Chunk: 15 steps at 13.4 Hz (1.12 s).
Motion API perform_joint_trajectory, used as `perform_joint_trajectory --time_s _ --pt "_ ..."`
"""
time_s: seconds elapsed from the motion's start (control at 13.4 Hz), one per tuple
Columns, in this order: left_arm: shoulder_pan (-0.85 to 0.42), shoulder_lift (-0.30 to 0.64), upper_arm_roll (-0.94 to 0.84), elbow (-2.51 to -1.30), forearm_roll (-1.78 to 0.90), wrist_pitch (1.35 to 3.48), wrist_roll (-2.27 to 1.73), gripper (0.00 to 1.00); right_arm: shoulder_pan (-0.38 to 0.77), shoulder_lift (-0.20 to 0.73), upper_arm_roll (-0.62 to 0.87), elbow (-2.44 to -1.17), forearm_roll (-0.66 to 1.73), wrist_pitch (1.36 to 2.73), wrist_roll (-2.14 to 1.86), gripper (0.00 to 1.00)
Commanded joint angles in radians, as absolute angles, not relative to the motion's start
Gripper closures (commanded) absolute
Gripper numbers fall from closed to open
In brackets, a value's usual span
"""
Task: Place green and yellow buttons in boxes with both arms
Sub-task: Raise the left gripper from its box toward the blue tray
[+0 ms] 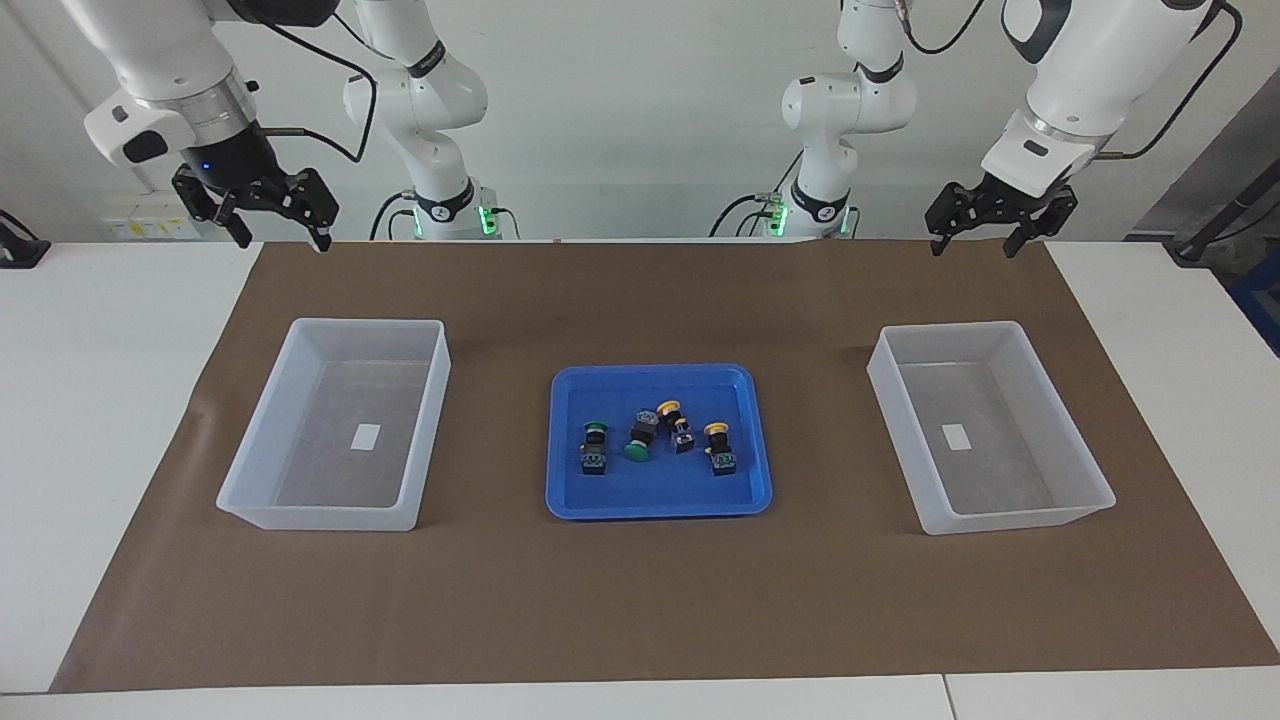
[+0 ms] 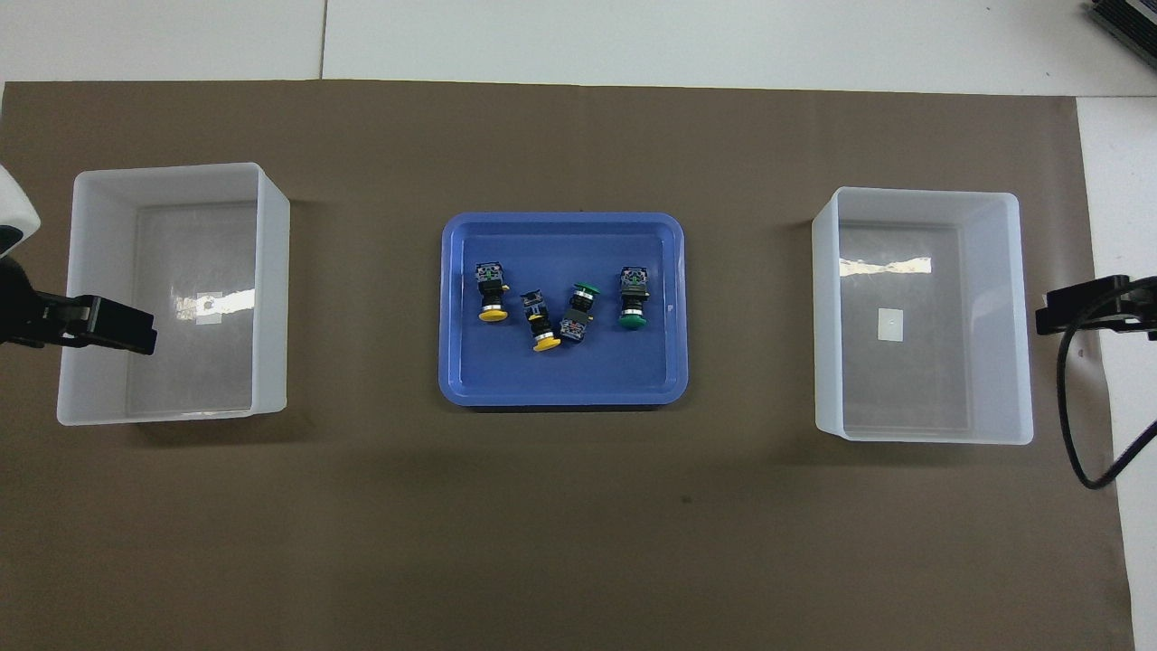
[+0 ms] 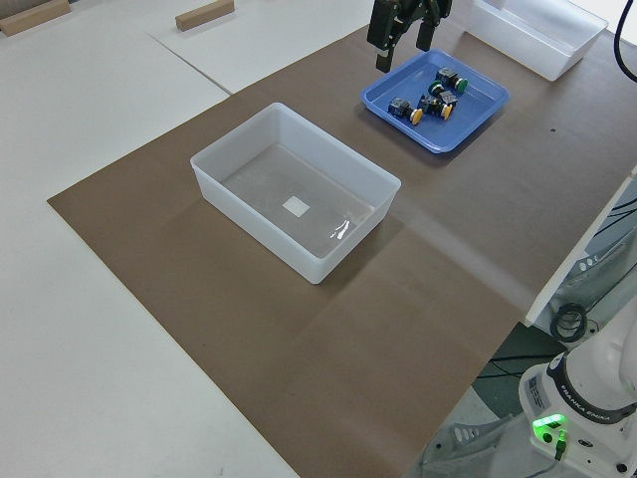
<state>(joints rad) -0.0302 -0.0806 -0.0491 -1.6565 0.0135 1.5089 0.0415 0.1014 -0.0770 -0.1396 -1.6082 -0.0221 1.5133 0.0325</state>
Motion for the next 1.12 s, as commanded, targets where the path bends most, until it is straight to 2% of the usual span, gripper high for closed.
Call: perform_joint_trajectory --time_s 0.0,0.45,0.67,1.05 --pt "-0.020 -0.114 -0.051 -1.692 0.014 1.509 0.052 0.00 0.100 -0.078 -0.135 -1.614 -0.017 1.531 0.041 0.00" --pt "-0.029 -0.112 -0.055 -1.692 0.014 1.528 0.051 0.00 0.100 -0.086 -0.133 -1.618 -0.017 1.525 0.044 0.00" --pt "-0.041 -0.110 -0.058 -1.709 0.011 1.613 0.031 0.00 0.100 -0.087 -0.130 -1.624 -0.017 1.531 0.043 0.00" --pt "-0.144 -0.066 -0.060 -1.736 -0.015 1.755 -0.158 0.00 0.094 -0.100 -0.132 -1.646 -0.015 1.531 0.043 0.00"
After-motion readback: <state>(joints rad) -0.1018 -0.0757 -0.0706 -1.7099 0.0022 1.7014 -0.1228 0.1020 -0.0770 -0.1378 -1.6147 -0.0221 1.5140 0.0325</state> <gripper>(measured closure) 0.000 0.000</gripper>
